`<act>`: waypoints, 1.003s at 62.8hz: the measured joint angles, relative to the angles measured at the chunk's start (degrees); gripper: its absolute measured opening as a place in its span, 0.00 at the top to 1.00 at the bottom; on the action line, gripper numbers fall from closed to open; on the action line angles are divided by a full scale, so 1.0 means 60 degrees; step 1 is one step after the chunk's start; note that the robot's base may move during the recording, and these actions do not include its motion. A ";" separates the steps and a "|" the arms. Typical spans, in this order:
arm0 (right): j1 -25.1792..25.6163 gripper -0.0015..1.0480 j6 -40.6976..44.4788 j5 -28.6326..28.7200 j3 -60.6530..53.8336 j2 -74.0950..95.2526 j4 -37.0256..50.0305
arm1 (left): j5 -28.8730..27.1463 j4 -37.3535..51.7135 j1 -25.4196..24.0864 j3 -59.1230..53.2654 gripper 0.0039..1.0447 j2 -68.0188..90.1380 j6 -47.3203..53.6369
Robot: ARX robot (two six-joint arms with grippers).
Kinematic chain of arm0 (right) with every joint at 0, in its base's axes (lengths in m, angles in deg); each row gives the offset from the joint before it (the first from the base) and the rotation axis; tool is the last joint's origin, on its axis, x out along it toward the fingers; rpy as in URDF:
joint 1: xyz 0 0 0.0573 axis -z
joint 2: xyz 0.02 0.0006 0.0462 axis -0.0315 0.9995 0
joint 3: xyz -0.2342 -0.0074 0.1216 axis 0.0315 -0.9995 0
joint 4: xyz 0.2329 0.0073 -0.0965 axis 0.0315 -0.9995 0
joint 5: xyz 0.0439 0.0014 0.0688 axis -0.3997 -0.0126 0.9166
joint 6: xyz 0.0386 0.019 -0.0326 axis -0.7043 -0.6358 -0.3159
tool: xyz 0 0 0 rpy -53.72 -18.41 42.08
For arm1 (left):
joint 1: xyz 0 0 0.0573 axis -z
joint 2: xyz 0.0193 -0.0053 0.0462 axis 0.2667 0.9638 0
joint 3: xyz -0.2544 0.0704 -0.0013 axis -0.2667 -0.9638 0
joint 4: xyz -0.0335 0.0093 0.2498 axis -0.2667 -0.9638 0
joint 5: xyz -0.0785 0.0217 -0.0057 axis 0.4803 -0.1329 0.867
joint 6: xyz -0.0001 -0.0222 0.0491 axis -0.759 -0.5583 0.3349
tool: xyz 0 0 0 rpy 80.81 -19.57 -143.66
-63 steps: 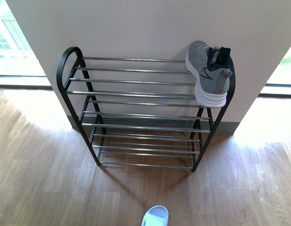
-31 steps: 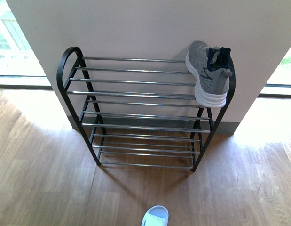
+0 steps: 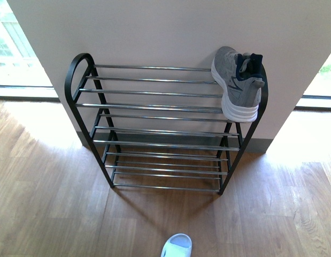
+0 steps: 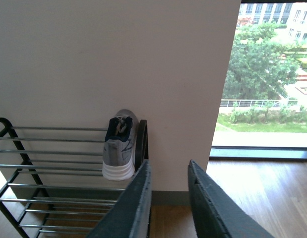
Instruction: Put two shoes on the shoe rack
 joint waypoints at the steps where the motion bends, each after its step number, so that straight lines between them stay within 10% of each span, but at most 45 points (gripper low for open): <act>1: 0.0000 0.74 0.0000 0.0000 0.0000 0.0000 0.0000 | -0.0004 0.0000 0.0000 0.0000 0.98 0.0000 0.0000; 10: 0.0000 0.52 0.0000 0.0000 0.0000 -0.0004 0.0000 | -0.0106 -0.0171 -0.0095 0.0168 0.98 0.0317 -0.0820; 28: 0.0000 0.07 -0.0004 0.0004 0.0000 -0.0011 0.0000 | 0.3206 0.1534 -0.1228 0.2820 0.98 0.4739 -0.0350; 41: 0.0000 0.09 0.0000 0.0004 0.0000 -0.0011 0.0000 | 0.5457 0.1490 -0.1118 0.5599 0.98 0.8266 0.1453; 63: 0.0000 0.09 0.0000 0.0000 0.0000 -0.0011 0.0000 | 0.5927 0.0288 -0.0678 1.0331 0.98 1.2692 0.2186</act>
